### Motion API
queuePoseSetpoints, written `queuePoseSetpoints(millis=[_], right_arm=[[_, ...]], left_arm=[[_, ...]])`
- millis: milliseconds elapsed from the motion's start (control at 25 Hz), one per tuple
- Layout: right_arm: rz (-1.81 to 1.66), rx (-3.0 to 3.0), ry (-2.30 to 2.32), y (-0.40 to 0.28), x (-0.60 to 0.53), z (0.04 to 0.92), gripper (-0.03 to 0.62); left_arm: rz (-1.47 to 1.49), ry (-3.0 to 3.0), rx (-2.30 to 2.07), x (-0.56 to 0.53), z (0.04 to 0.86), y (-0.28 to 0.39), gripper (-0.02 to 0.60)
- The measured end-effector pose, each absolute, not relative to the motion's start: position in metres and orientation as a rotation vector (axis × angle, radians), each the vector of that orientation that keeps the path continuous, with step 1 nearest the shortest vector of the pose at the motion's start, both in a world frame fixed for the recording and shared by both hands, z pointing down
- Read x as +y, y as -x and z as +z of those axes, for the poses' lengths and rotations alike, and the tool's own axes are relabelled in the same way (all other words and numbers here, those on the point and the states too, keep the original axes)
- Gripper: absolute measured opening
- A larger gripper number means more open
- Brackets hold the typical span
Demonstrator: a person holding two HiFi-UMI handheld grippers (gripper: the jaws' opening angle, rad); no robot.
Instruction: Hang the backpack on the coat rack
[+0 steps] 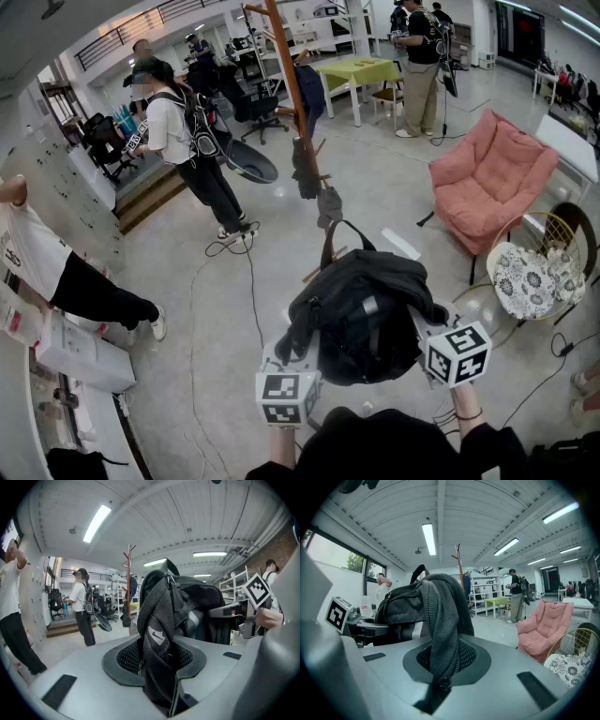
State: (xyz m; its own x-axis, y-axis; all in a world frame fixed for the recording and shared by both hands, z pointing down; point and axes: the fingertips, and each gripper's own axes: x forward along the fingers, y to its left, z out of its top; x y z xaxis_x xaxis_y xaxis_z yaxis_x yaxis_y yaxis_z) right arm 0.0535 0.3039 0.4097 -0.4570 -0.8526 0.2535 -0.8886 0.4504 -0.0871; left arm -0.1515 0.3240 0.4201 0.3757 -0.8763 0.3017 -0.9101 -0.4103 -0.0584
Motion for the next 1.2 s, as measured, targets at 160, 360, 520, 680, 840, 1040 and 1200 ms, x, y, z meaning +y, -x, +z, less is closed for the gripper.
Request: queuePoseSetpoints(millis=[160,360,520,680,840,1040,1200], right_arm=[[0.305,-2.523,-1.53,-0.055,0.305,0.41,0.026],[0.307,-2.526,-1.53,-0.056,0.306,0.41,0.026],[0.323,-2.532,-1.522,-0.061,0.304,0.414,0.026],[0.342,-2.535,-1.496,-0.076,0.297,0.42,0.026],[0.38,-2.538,-1.466,-0.079,0.289,0.427,0.026],[0.398,-2.546,-1.449,-0.084,0.271,0.427,0.026],[0.417,-2.547,-1.449,-0.084,0.246,0.431,0.026]], left_arm=[[0.437,-2.504,-1.638,0.325,0.421,0.15,0.141],[0.44,-2.5,-1.641,0.326,0.42,0.149,0.141],[0.451,-2.486,-1.646,0.326,0.423,0.144,0.141],[0.456,-2.455,-1.657,0.322,0.432,0.129,0.141],[0.461,-2.407,-1.675,0.319,0.437,0.126,0.141],[0.465,-2.393,-1.671,0.305,0.44,0.12,0.141],[0.464,-2.384,-1.667,0.281,0.445,0.12,0.141]])
